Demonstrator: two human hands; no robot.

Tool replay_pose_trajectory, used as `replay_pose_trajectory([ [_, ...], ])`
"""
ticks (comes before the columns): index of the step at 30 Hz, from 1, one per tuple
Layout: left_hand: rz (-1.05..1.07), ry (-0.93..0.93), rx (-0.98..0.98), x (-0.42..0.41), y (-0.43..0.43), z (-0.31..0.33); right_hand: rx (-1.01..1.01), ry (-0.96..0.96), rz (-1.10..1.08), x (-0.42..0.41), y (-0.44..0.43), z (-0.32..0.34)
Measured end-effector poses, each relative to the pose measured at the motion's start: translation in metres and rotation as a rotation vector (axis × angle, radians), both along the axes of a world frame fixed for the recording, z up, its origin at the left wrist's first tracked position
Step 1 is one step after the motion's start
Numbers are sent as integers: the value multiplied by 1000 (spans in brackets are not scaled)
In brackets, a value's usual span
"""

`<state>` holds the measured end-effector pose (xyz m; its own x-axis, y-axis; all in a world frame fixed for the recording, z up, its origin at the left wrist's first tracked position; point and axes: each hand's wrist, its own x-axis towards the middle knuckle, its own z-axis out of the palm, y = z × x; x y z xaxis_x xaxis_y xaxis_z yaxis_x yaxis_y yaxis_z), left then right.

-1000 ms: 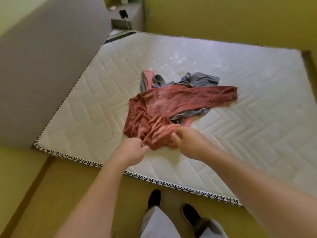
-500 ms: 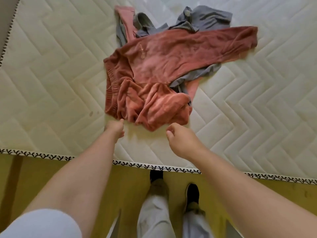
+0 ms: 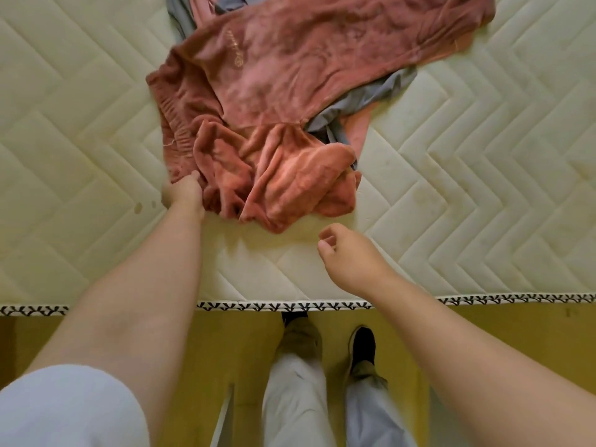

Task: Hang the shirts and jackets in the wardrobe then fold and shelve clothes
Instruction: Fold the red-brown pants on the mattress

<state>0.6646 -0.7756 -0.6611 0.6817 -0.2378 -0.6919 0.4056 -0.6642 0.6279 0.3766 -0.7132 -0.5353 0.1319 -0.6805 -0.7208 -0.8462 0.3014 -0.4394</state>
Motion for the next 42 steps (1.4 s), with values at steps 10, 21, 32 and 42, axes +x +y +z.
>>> replay_pose_trajectory([
  [10,-901,-181,-692,-105,42,263,-237,-84,-28,-39,-18,146],
  [21,-1519,166,-966,-190,82,538,-577,-286,383,-122,13,405],
  [32,-1424,319,-1049,-287,129,669,-499,-413,103,-230,115,476],
  [42,-1633,384,-753,-319,138,678,-707,-492,-117,-307,163,536],
])
